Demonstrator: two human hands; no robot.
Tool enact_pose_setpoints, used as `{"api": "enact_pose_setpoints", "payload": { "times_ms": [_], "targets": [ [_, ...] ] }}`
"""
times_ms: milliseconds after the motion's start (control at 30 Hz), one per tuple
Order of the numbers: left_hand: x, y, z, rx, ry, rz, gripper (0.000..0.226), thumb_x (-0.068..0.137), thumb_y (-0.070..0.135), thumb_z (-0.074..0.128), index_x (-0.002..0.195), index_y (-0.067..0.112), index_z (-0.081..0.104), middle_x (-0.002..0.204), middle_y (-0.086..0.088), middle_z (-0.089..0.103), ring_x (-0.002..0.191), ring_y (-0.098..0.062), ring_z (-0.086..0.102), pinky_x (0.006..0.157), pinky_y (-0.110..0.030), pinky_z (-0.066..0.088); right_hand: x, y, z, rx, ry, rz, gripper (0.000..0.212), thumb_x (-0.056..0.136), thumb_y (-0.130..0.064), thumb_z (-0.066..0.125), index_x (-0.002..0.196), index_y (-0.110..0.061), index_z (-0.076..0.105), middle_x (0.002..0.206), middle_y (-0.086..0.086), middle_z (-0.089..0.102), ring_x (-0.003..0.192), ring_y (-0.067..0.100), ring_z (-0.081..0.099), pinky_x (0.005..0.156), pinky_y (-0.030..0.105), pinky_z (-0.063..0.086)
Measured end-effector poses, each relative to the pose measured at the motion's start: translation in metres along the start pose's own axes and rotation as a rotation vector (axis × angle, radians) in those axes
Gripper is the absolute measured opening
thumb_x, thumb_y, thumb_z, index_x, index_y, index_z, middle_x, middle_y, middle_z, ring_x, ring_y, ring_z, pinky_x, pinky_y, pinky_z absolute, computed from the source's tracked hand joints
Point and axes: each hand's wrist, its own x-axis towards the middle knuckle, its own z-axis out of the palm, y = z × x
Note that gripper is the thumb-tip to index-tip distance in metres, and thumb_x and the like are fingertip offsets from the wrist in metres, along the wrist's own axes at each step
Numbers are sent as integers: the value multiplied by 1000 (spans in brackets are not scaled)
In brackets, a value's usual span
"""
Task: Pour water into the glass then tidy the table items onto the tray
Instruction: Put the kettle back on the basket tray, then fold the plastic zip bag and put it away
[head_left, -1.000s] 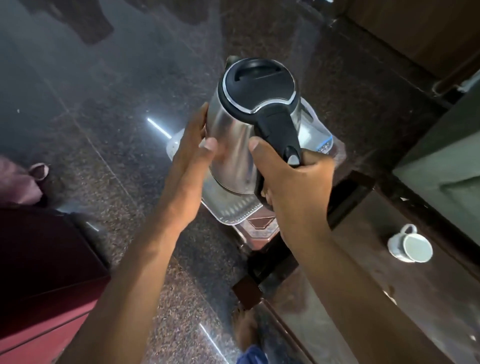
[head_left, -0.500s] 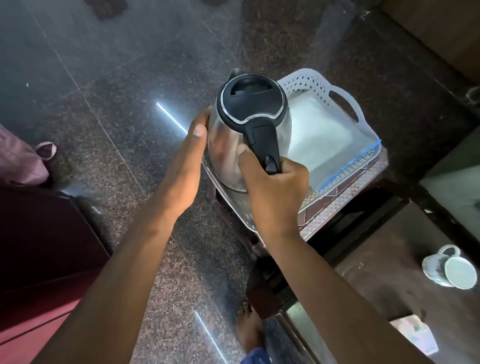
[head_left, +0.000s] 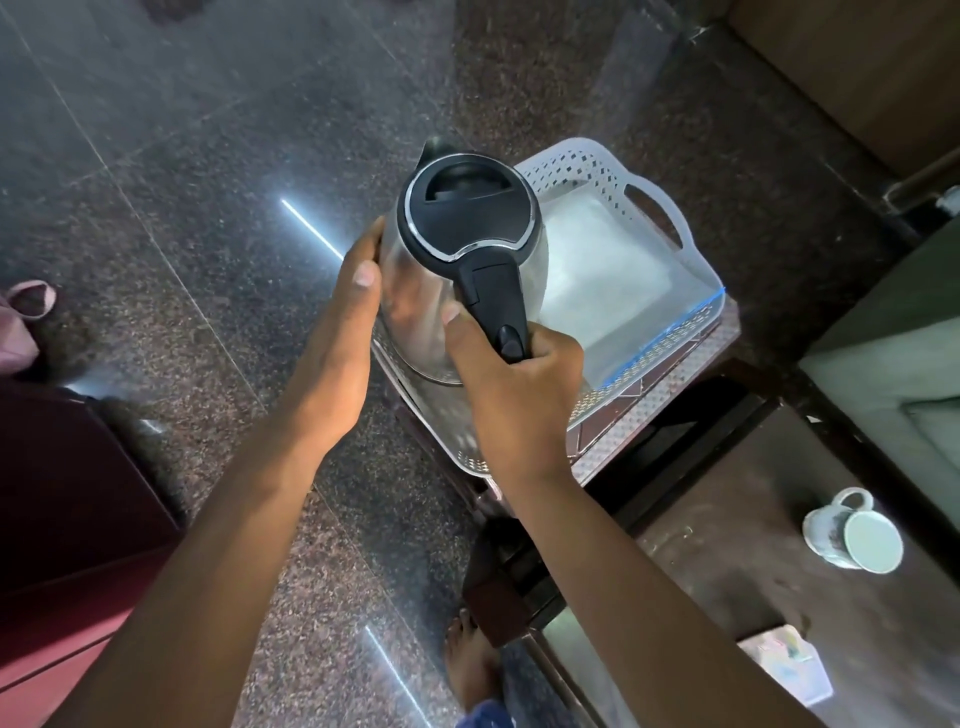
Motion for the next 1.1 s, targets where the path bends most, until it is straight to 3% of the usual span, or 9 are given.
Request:
{"api": "enact_pose_setpoints", "payload": {
  "times_ms": [100,233,333,400,533,633,800,967,1100],
  "targets": [
    [0,3,3,11,59,-9,59,120,18,8,147,44,53,139,42,62,131,25,51,98,5,39,1,0,-4,-22,-39,-9,58,71,-48,76,45,-20,33,43,-12,22,44,13,24,44,26,26],
    [4,14,9,58,93,27,55,115,33,21,150,6,55,135,10,68,131,0,61,111,-16,44,2,-1,-19,-145,-101,-69,67,78,-62,74,53,-11,39,48,17,42,46,36,47,48,46,45],
    [-1,26,16,120,187,67,71,113,53,31,163,5,42,166,-11,49,157,-21,44,130,-47,35,7,-6,-41,-277,-72,-175,57,86,-71,61,57,-22,58,51,-8,61,53,13,63,59,34,54],
    [-4,41,23,124,287,127,74,112,59,42,166,7,38,172,-8,42,162,-22,37,133,-53,30,16,-10,-59,-333,-3,-227,48,92,-67,57,69,-27,68,62,-14,69,64,3,69,64,23,56],
    [2,79,44,237,389,518,38,114,22,60,148,5,56,148,-6,62,141,-29,61,119,-47,46,46,-12,-99,-643,76,-284,20,93,-46,66,93,-27,75,83,-15,77,80,7,73,72,37,62],
    [-3,102,78,170,327,574,28,111,9,59,138,6,64,133,-8,71,122,-30,72,106,-48,57,74,-5,-127,-932,61,-311,21,90,-35,72,109,-27,76,99,-10,79,91,18,73,69,31,53],
    [-14,93,139,181,122,281,39,103,10,64,140,1,66,142,-7,69,137,-21,66,118,-47,51,110,5,-158,-1289,8,-314,37,88,-20,75,124,-23,73,121,1,75,117,33,62,80,40,57],
    [-9,53,167,298,59,-125,41,102,14,71,143,10,67,153,-4,63,148,-18,54,126,-40,39,130,11,-169,-1466,-90,-326,40,87,-11,76,126,-21,70,122,0,70,118,31,54,80,39,54],
    [3,24,178,371,74,-335,39,101,17,72,139,11,71,147,-3,65,137,-20,61,118,-33,44,140,10,-168,-1525,-104,-310,38,89,-10,71,125,-20,69,122,1,69,118,30,53,81,39,53]
  ]
}}
